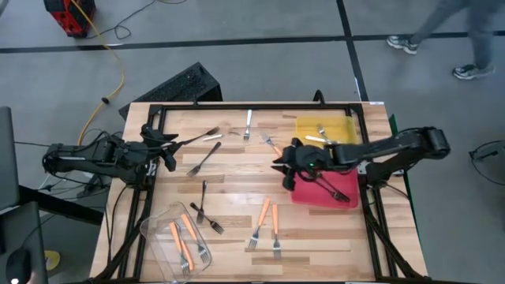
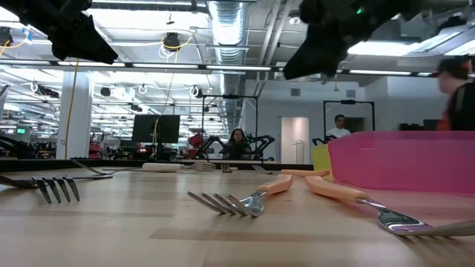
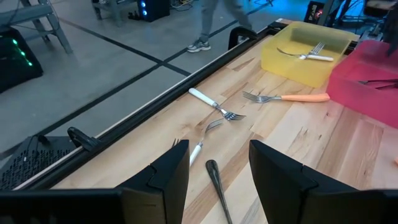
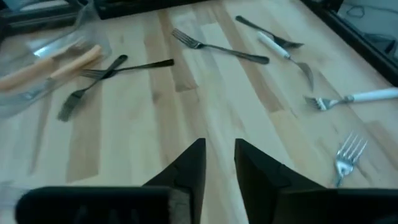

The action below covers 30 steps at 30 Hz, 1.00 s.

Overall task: Sort silverware by color (type)
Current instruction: Put the white fork into the yellow bin

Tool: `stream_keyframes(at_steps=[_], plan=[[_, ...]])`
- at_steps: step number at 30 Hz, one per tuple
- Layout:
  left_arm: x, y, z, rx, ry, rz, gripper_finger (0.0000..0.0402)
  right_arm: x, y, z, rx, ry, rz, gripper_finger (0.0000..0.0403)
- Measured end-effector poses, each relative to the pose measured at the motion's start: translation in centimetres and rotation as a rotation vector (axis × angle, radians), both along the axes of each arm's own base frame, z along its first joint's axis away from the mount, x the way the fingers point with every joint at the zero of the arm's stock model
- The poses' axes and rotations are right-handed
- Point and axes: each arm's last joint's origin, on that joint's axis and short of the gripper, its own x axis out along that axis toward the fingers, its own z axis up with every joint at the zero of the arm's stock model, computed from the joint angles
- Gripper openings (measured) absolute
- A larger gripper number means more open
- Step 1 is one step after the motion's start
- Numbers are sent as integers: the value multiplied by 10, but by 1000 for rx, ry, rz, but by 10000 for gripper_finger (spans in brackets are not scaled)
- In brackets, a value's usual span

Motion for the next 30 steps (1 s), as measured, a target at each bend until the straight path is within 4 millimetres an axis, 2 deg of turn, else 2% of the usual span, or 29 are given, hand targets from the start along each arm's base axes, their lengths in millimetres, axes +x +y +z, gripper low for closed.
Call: stream_keyframes(at_steps=[6, 11, 21, 30], plan=[[0, 0, 0, 0, 0, 0, 151, 35, -21, -10, 7, 52, 12, 177], [0, 0, 0, 0, 0, 0, 151, 68, -36, -10, -80, 109, 61, 207], [0, 0, 0, 0, 3, 0, 151, 131, -77, 8, -220, 292, 116, 205], [0, 0, 0, 12, 14, -7, 151, 169, -119, 10, -292, 396, 209, 203]])
